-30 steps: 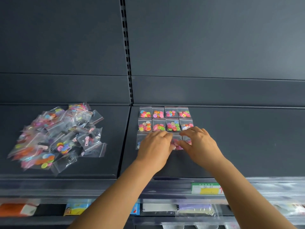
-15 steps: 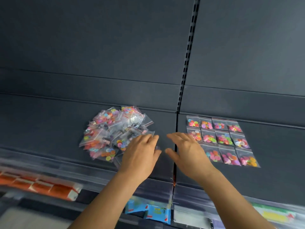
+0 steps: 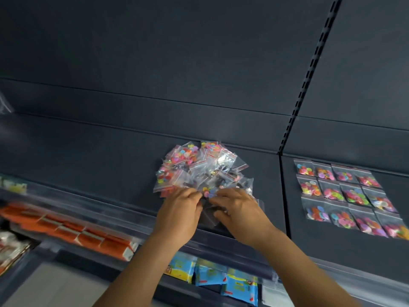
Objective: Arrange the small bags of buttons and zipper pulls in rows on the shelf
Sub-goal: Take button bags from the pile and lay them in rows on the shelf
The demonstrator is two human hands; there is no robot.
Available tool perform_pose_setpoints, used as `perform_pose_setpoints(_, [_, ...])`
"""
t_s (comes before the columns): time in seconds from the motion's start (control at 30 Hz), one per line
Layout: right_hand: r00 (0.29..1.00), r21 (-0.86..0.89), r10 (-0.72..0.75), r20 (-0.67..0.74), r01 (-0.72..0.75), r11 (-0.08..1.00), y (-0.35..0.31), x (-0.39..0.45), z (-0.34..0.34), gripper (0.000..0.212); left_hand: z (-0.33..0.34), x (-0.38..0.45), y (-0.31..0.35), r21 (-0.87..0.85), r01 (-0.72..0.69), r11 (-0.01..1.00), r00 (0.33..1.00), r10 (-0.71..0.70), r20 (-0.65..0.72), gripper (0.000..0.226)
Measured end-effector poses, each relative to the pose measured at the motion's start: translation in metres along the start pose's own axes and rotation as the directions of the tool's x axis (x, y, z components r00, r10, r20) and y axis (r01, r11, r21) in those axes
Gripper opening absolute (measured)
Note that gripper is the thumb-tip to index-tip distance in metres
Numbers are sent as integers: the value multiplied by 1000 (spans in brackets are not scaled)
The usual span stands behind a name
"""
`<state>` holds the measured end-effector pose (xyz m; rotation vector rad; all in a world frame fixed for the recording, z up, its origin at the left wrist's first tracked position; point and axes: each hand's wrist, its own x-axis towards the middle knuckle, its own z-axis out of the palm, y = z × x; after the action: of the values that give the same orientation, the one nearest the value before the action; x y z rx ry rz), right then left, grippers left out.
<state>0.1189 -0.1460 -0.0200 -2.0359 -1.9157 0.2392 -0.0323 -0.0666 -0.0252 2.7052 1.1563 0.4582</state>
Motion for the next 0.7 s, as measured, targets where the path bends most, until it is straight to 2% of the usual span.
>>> perform_pose_setpoints(0.07, [999, -37, 2, 32, -1, 999, -5, 3, 8, 36, 1, 0, -6, -35, -1, 999, 1000, 1, 10, 40])
perform_pose_setpoints(0.23, [996, -84, 87, 12, -86, 993, -3, 7, 10, 36, 0, 1, -23, -85, 32, 996, 999, -29, 36, 53])
perform_pose_setpoints(0.4, [987, -63, 148, -63, -152, 986, -7, 16, 7, 36, -1, 4, -32, -29, 9, 1000, 1000, -8, 28, 47])
perform_pose_setpoints(0.53, [994, -101, 103, -34, -106, 989, -14, 21, 10, 38, 0, 5, -34, 22, 16, 1000, 1000, -15, -16, 45])
perform_pose_setpoints(0.6, [996, -95, 82, -36, -85, 992, -16, 23, 10, 30, -2, 5, -37, 35, 44, 998, 998, -43, -43, 49])
perform_pose_setpoints(0.7, [985, -61, 127, -119, -135, 989, -17, 30, 7, 25, -4, 4, -43, 49, 95, 994, 995, -93, -36, 59])
